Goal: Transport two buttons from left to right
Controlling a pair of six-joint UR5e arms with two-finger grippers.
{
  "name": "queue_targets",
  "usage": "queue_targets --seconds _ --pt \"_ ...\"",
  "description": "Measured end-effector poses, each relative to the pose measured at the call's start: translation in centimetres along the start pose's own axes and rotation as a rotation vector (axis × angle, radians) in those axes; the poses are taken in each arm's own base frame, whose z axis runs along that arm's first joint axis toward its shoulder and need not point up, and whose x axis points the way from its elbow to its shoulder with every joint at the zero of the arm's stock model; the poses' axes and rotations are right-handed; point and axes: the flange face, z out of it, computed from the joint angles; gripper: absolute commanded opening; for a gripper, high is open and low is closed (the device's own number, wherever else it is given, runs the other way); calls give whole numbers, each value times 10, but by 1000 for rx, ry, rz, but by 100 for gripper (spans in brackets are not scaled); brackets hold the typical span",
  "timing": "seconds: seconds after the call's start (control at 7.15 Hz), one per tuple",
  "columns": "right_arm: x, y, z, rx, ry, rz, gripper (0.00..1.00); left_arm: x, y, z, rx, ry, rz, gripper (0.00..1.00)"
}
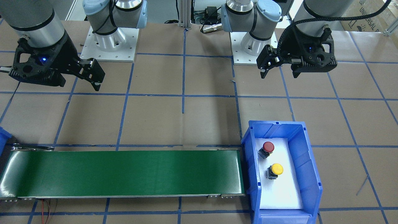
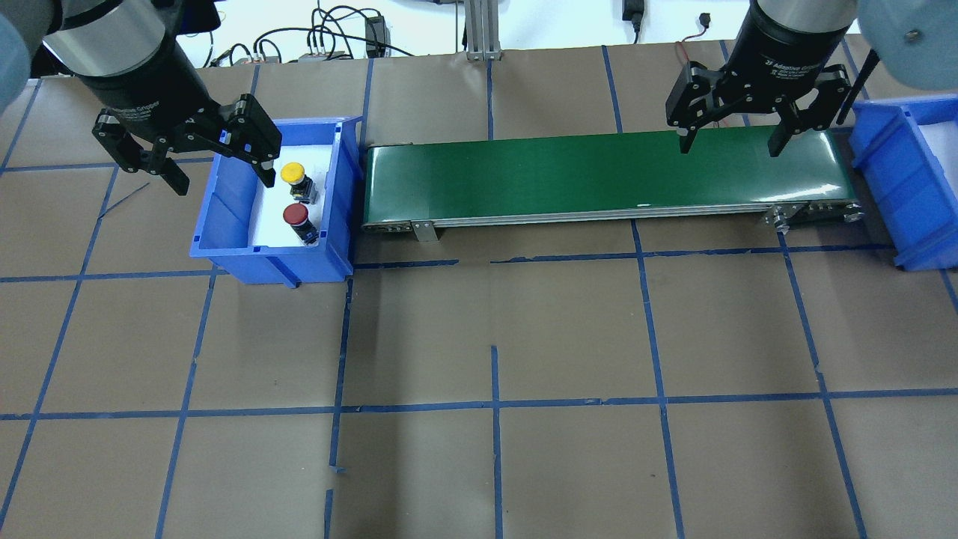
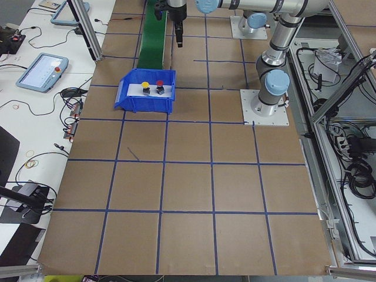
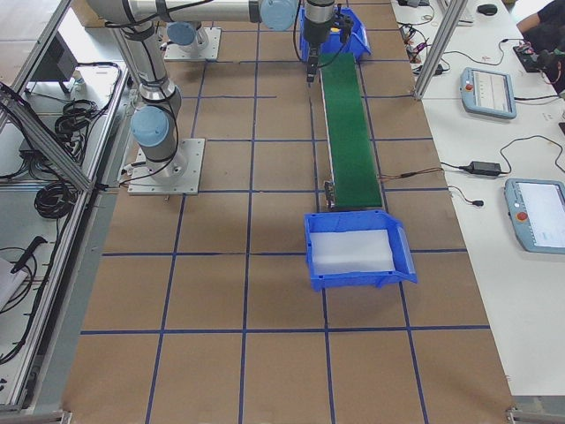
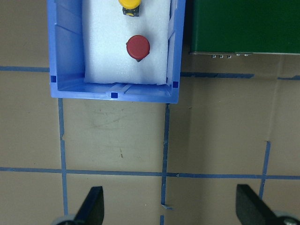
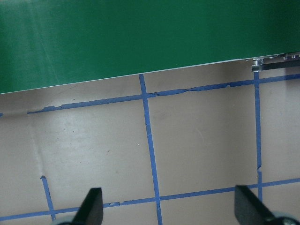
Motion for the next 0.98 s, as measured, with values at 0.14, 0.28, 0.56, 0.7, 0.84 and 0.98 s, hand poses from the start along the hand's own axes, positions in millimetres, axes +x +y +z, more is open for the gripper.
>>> queue_targets --seconds 0.14,0.28,0.56,0.7,0.84,0.98 --pt "0 0 0 -1 -2 -4 100 0 0 0 2 0 -1 100" --pt "0 0 1 -3 -4 -5 100 0 0 1 3 -1 -1 100" --pt "0 0 2 -3 -5 -4 100 0 1 2 1 -4 0 100" --pt "0 0 1 -1 -5 -5 100 0 2 1 1 -6 1 100" --pt "-1 0 1 -1 -5 -5 100 -2 2 -1 6 -6 1 100" --pt "-1 -1 2 -2 -5 -5 100 -7 0 -3 11 0 -6 100"
